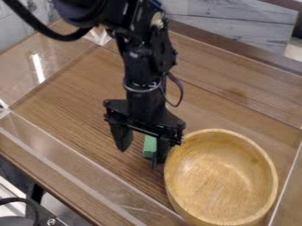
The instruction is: Put the green block in the brown bowl
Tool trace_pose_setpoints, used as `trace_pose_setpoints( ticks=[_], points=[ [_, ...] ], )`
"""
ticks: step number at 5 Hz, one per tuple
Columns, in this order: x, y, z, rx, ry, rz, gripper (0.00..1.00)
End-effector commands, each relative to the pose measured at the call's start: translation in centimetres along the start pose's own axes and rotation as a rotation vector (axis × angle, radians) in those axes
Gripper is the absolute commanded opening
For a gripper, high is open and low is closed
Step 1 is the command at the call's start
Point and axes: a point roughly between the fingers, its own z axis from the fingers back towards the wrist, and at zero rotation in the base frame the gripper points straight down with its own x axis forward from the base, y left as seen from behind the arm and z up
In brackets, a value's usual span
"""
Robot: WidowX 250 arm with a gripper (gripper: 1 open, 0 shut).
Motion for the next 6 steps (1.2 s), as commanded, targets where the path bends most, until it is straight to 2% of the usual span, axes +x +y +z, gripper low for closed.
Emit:
trace_pose_setpoints(
  ticks=[1, 6],
  points=[
    [1.0, -0.4, 0.3, -0.012, -0.036, -0.003, 1.00],
    [2.3, -0.3, -1.1, -0.030, -0.032, 0.030, 1.00]
  ],
)
